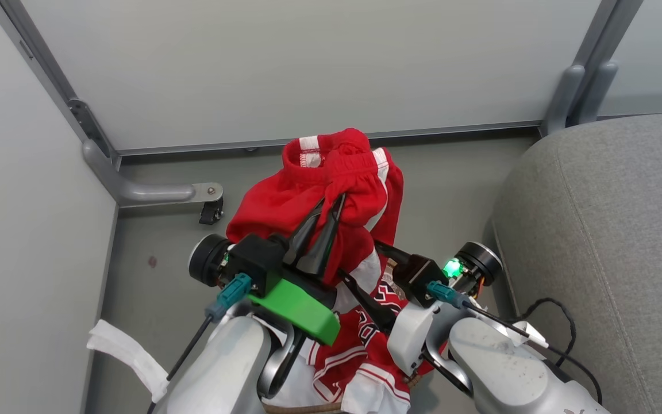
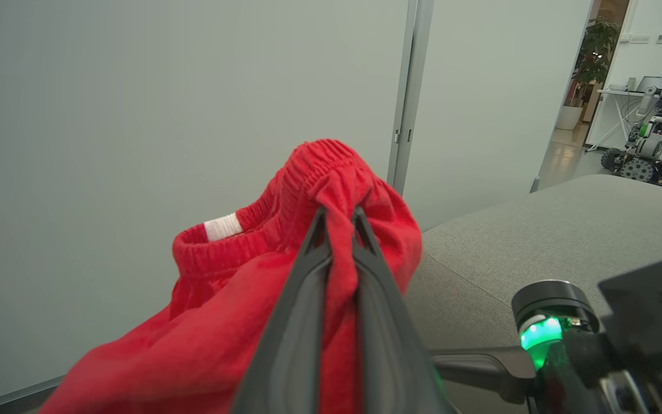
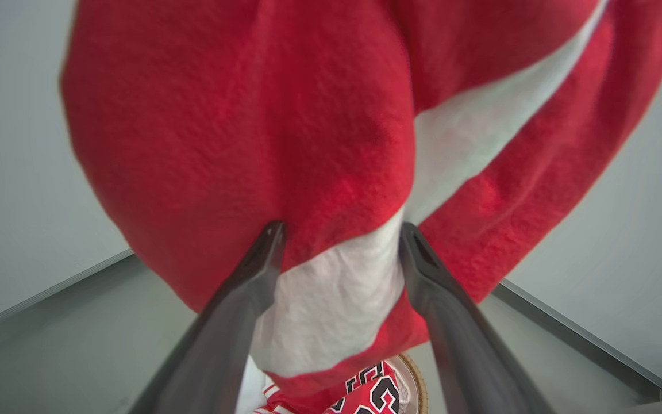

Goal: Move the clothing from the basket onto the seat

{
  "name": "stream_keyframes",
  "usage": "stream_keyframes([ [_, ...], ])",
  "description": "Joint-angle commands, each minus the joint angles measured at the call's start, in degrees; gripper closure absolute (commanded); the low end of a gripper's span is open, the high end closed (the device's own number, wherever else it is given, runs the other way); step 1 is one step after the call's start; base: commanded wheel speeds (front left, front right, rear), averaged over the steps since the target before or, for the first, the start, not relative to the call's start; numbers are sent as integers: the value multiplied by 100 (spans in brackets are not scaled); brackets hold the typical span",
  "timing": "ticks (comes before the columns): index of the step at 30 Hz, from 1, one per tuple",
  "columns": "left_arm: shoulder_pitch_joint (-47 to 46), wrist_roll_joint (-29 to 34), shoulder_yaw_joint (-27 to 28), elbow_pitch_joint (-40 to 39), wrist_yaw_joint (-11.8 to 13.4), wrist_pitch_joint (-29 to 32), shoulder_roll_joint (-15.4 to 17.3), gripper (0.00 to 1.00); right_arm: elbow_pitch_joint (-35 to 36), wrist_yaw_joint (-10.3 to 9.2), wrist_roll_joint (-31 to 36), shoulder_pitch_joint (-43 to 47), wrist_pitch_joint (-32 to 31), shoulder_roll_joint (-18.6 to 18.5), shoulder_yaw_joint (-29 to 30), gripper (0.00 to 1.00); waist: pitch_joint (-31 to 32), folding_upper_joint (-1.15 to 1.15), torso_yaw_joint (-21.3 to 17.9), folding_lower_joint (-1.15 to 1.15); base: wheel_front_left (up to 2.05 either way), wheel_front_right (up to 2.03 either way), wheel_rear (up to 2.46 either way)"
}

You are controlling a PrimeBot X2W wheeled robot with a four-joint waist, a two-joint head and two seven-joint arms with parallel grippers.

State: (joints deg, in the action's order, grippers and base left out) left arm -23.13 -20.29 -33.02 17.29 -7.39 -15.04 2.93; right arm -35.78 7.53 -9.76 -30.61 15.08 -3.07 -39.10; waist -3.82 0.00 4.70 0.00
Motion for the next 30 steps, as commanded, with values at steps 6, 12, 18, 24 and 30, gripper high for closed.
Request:
stream_keyframes([
  [6,-168,-148,-272,-83,-12,-21,6,100,-334,-8,-209,-161,14,7,-96,0,-59,0,229,0,0,0,0],
  [12,-258,-298,-471,-124,-11,-21,4,100,-450,-8,-445,-192,14,4,-264,99,-102,0,398,0,0,0,0],
  [18,-293,-349,-462,-93,68,-21,5,100,-341,-8,-567,-141,14,2,-147,100,-155,0,451,0,0,0,0],
  [24,-314,-356,-331,-76,96,-21,5,100,-255,-8,-492,0,14,2,-18,100,-205,0,409,0,0,0,0],
  [30,-304,-302,-224,-53,132,-21,5,100,-248,-8,-477,107,14,1,92,100,-209,0,316,0,0,0,0],
])
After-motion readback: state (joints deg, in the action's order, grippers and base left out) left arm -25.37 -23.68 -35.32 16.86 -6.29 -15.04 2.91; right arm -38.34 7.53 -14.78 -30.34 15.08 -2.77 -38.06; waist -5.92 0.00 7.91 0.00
